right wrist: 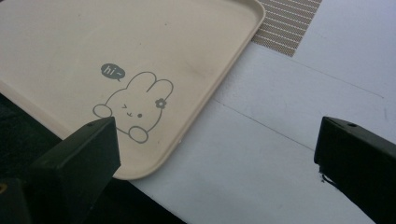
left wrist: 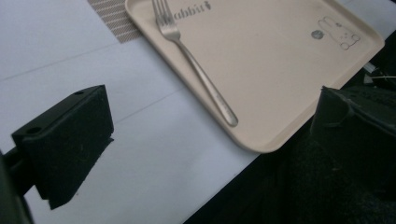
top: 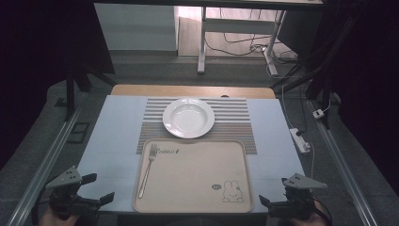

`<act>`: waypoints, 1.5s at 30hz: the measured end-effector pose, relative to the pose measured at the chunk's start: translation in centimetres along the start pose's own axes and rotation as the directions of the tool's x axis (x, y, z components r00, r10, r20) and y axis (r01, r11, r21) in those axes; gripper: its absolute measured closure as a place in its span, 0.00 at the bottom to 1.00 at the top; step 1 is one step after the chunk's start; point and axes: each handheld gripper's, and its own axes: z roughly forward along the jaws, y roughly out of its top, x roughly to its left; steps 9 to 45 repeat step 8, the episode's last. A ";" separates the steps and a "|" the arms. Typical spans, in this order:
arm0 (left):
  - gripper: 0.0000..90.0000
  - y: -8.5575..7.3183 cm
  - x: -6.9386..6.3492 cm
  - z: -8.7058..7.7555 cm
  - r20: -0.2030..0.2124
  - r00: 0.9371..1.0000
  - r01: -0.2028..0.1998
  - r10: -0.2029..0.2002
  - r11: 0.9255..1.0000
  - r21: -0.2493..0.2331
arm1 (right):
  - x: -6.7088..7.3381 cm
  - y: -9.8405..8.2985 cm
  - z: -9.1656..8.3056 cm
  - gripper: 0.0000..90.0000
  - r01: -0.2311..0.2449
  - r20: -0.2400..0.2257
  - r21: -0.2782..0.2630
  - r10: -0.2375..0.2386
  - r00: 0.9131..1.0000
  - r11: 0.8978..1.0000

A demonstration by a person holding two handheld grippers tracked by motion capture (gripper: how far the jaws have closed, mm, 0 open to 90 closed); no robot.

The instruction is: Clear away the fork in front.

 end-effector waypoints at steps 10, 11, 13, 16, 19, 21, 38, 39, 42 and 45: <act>0.00 -0.2 0.0 -0.1 -0.004 1.000 0.012 -0.012 1.000 0.020 | -0.1 -0.1 -0.1 0.01 -0.005 0.013 0.005 0.005 1.000 1.000; 0.00 -0.2 0.0 -0.1 -0.004 1.000 0.012 -0.012 1.000 0.020 | -0.1 -0.1 -0.1 0.01 -0.005 0.013 0.005 0.005 1.000 1.000; 0.00 -0.2 0.0 -0.1 -0.004 1.000 0.012 -0.012 1.000 0.020 | -0.1 -0.1 -0.1 0.01 -0.005 0.013 0.005 0.005 1.000 1.000; 0.00 -0.2 0.0 -0.1 -0.004 1.000 0.012 -0.012 1.000 0.020 | -0.1 -0.1 -0.1 0.01 -0.005 0.013 0.005 0.005 1.000 1.000; 0.00 -0.2 0.0 -0.1 -0.004 1.000 0.012 -0.012 1.000 0.020 | -0.1 -0.1 -0.1 0.01 -0.005 0.013 0.005 0.005 1.000 1.000; 0.00 -0.2 0.0 -0.1 -0.004 1.000 0.012 -0.012 1.000 0.020 | -0.1 -0.1 -0.1 0.01 -0.005 0.013 0.005 0.005 1.000 1.000; 0.00 -0.2 0.0 -0.1 -0.004 1.000 0.012 -0.012 1.000 0.020 | -0.1 -0.1 -0.1 0.01 -0.005 0.013 0.005 0.005 1.000 1.000; 0.00 -0.2 0.0 -0.1 -0.004 1.000 0.012 -0.012 1.000 0.020 | -0.1 -0.1 -0.1 0.01 -0.005 0.013 0.005 0.005 1.000 1.000; 0.00 -0.2 0.0 -0.1 -0.004 1.000 0.012 -0.012 1.000 0.020 | -0.1 -0.1 -0.1 0.01 -0.005 0.013 0.005 0.005 1.000 1.000; 0.00 -0.2 0.0 -0.1 -0.004 1.000 0.012 -0.012 1.000 0.020 | -0.1 -0.1 -0.1 0.01 -0.005 0.013 0.005 0.005 1.000 1.000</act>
